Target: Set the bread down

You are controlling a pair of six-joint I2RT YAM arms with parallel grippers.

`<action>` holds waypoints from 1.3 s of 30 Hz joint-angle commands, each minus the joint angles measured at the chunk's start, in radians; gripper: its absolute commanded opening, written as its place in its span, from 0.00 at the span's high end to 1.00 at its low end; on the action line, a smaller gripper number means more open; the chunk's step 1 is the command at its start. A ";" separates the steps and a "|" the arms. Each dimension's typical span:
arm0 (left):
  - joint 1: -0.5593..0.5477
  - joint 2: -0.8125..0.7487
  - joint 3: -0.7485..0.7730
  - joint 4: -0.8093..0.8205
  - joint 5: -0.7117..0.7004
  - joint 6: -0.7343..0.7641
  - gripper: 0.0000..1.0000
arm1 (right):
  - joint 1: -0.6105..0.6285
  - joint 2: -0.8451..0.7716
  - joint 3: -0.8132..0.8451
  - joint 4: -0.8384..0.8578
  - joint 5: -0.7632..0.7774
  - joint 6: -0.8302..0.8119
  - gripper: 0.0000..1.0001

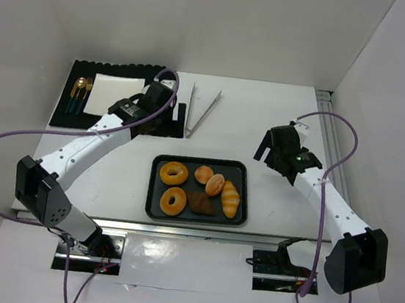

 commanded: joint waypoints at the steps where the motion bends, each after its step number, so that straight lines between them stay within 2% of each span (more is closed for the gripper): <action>1: 0.001 -0.003 0.039 -0.003 0.009 0.001 0.00 | 0.007 -0.022 0.012 -0.004 0.028 0.011 0.01; 8: 0.001 0.058 0.091 0.040 0.021 0.071 0.01 | 0.007 -0.031 0.003 -0.004 0.028 0.011 0.01; 12: -0.017 0.223 0.193 0.031 0.011 0.104 0.01 | 0.007 -0.031 0.003 -0.004 0.028 0.011 0.01; 20: -0.026 0.586 0.549 -0.040 -0.023 0.173 0.00 | 0.007 -0.042 -0.006 0.016 0.019 0.011 0.01; 26: 0.023 0.803 0.815 -0.116 -0.011 0.182 0.00 | 0.007 -0.016 -0.006 0.025 0.031 0.002 0.01; 32: 0.069 0.911 0.869 -0.107 0.013 0.191 0.00 | 0.007 0.013 -0.016 0.045 0.031 -0.007 0.01; 39: 0.069 1.024 0.942 -0.086 0.014 0.222 0.00 | 0.007 0.059 -0.006 0.064 0.031 -0.016 0.01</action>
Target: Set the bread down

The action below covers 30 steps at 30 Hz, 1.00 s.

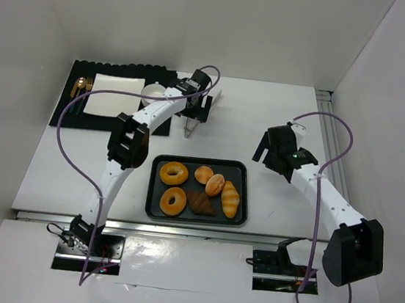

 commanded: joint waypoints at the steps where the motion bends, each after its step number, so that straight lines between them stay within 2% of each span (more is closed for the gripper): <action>1: -0.011 0.049 0.057 0.004 0.014 0.033 0.00 | 0.007 0.009 0.002 0.046 0.012 -0.010 0.01; 9: 0.032 0.113 0.089 0.050 0.089 0.033 0.00 | 0.007 0.027 0.011 0.046 0.012 -0.010 0.01; 16: 0.032 0.175 0.172 0.099 0.079 0.062 0.02 | 0.007 0.037 0.002 0.055 0.003 -0.010 0.01; 20: 0.032 0.163 0.163 0.109 0.089 0.062 0.18 | 0.007 0.037 -0.008 0.055 0.003 -0.001 0.01; 21: 0.032 0.152 0.151 0.118 0.103 0.062 0.28 | 0.007 0.046 -0.008 0.055 0.003 -0.001 0.01; 24: 0.032 0.129 0.150 0.118 0.123 0.062 0.41 | 0.007 0.046 0.001 0.055 0.003 -0.001 0.01; 25: 0.032 0.098 0.140 0.118 0.123 0.062 0.52 | 0.007 0.046 0.002 0.055 0.003 -0.001 0.01; 27: 0.032 0.054 0.120 0.128 0.123 0.062 0.63 | 0.007 0.046 0.002 0.055 0.003 -0.001 0.01; 28: 0.032 -0.007 0.108 0.129 0.123 0.062 0.74 | 0.007 0.046 0.002 0.055 0.003 -0.001 0.01; 30: 0.032 -0.081 0.065 0.164 0.123 0.062 0.75 | 0.007 0.046 0.011 0.046 0.003 -0.001 0.01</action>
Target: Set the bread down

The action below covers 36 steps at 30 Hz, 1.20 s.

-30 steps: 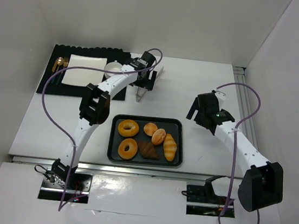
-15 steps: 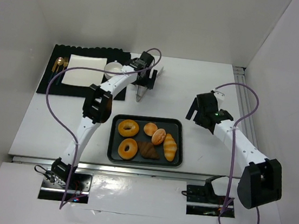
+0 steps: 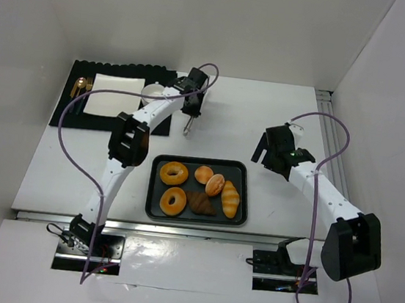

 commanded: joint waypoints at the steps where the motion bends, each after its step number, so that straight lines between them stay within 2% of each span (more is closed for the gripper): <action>1: -0.003 -0.227 -0.032 0.067 0.014 0.008 0.77 | 0.007 -0.005 0.012 0.037 0.011 0.001 0.01; 4: -0.003 -0.403 -0.131 0.078 0.020 -0.015 0.77 | 0.007 -0.014 0.012 0.037 0.011 0.001 0.01; 5: 0.006 -0.516 -0.183 0.078 0.037 -0.051 0.77 | 0.007 -0.014 0.012 0.037 0.011 0.010 0.01; 6: 0.006 -0.576 -0.313 0.078 0.054 -0.061 0.77 | 0.007 -0.023 0.021 0.037 0.011 0.010 0.01; 7: 0.006 -0.634 -0.381 0.094 0.068 -0.073 0.77 | 0.007 -0.023 0.021 0.037 0.011 0.010 0.01; 8: 0.006 -0.746 -0.512 0.095 0.077 -0.101 0.77 | 0.007 -0.032 0.021 0.037 0.011 0.010 0.01; 11: 0.006 -0.909 -0.714 0.073 0.103 -0.180 0.76 | 0.017 -0.043 0.012 0.055 0.001 0.010 0.01; 12: -0.005 -0.966 -0.848 0.073 0.112 -0.200 0.76 | 0.017 -0.043 0.012 0.055 0.001 0.010 0.01; 13: -0.005 -1.079 -0.909 0.064 0.126 -0.219 0.72 | 0.017 -0.043 0.012 0.055 0.001 0.010 0.01; 15: -0.034 -1.188 -1.054 0.041 0.140 -0.263 0.68 | 0.026 -0.043 0.012 0.055 -0.010 0.010 0.01; 16: -0.034 -1.285 -1.087 0.024 0.152 -0.277 0.64 | 0.026 -0.052 0.012 0.066 -0.010 0.010 0.01; 21: -0.078 -1.466 -1.146 -0.134 0.161 -0.319 0.58 | 0.036 -0.062 0.021 0.066 -0.019 0.010 0.01; 24: -0.089 -1.509 -1.137 -0.246 0.135 -0.338 0.58 | 0.036 -0.071 0.012 0.066 -0.019 0.010 0.01; 25: -0.089 -1.529 -1.136 -0.278 0.135 -0.339 0.52 | 0.036 -0.071 0.012 0.066 -0.019 0.010 0.01; 32: -0.098 -1.598 -1.211 -0.313 0.106 -0.414 0.51 | 0.036 -0.071 0.022 0.066 -0.039 0.020 0.01; 36: -0.098 -1.617 -1.262 -0.343 0.065 -0.510 0.50 | 0.036 -0.071 0.033 0.057 -0.030 0.010 0.01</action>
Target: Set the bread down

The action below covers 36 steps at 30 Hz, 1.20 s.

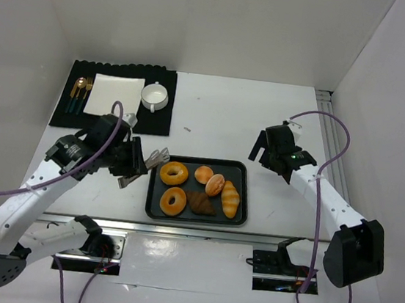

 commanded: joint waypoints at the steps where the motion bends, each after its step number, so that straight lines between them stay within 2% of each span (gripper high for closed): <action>1: -0.005 -0.013 -0.038 -0.033 -0.037 -0.089 0.48 | 0.009 -0.027 0.033 0.035 0.008 0.003 0.01; 8: 0.004 -0.022 -0.148 0.042 0.027 -0.101 0.44 | 0.009 -0.027 0.033 0.044 -0.001 0.003 0.01; 24: 0.025 0.040 -0.219 0.188 0.061 -0.092 0.44 | 0.009 -0.037 0.013 0.044 -0.001 0.003 0.01; 26: 0.025 0.053 -0.228 0.188 0.070 -0.092 0.48 | 0.009 -0.037 0.013 0.044 -0.001 0.003 0.01; 30: 0.035 0.041 -0.198 0.175 0.070 -0.083 0.72 | 0.009 -0.037 0.013 0.035 0.010 0.003 0.01; 33: 0.044 0.031 -0.091 0.116 0.023 -0.058 0.83 | 0.009 -0.047 0.013 0.035 0.010 0.003 0.01; 36: 0.053 0.044 -0.005 0.059 -0.034 -0.018 0.88 | 0.009 -0.047 0.013 0.035 0.010 0.003 0.01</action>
